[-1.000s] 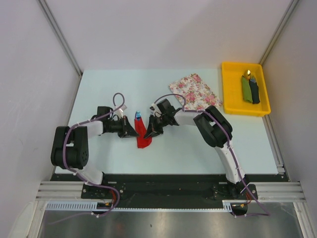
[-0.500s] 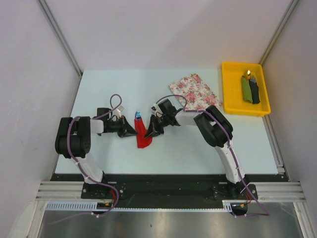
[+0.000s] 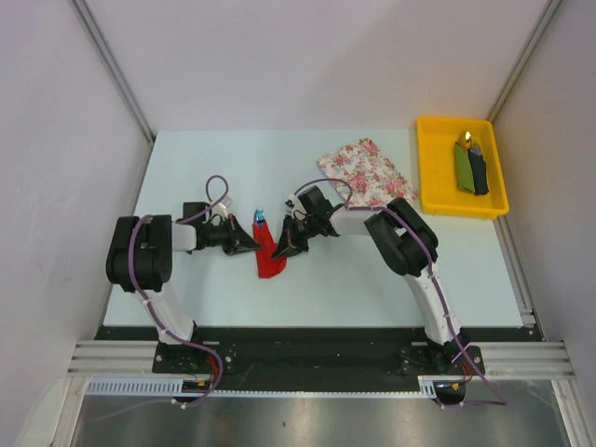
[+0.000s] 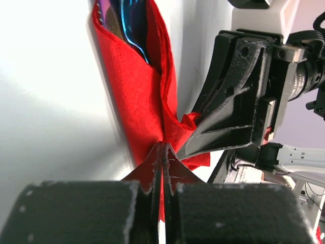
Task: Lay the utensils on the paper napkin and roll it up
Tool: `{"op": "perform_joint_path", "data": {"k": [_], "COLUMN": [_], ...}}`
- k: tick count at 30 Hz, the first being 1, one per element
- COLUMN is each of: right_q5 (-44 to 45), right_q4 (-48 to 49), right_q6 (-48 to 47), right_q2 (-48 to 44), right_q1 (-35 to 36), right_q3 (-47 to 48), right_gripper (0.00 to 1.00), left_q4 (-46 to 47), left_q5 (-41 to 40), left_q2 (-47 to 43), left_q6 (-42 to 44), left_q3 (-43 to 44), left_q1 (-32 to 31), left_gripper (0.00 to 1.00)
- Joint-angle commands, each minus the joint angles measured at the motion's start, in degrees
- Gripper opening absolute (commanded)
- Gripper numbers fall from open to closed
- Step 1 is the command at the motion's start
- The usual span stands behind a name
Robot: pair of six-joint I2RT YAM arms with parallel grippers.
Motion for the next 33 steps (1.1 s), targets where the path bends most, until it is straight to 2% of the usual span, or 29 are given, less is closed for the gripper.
{"op": "perform_joint_path", "data": {"k": [1,6,10,16,33], "right_q5": [2.6,1.6,-0.9,-2.5,-2.6], "right_q4": [0.2,1.4,9.0,13.7,14.6], "right_q6": [-0.2,1.0,5.6,10.8,12.8], "right_q2": [0.6,-0.1,-1.4,-2.8,-1.4], "right_q1": [-0.6,-0.6,-0.8,0.0,4.1], "right_q3": [-0.4,-0.2,-1.4,-1.3,-0.3], "right_gripper": [0.01,0.02,0.02,0.03,0.03], "left_q4": [2.5,2.4,-0.4,-3.2,-5.3], "left_q5": [1.4,0.7,-1.6,-4.0,-5.3], "left_q2": [1.8,3.7,4.5,4.5,3.9], "left_q6": [-0.7,-1.1,0.4,2.9,4.7], "left_q3": [0.5,0.6,0.9,0.6,1.5], "left_q1": [0.1,0.0,0.1,0.2,0.0], "left_gripper": [0.0,0.0,0.0,0.0,0.0]}}
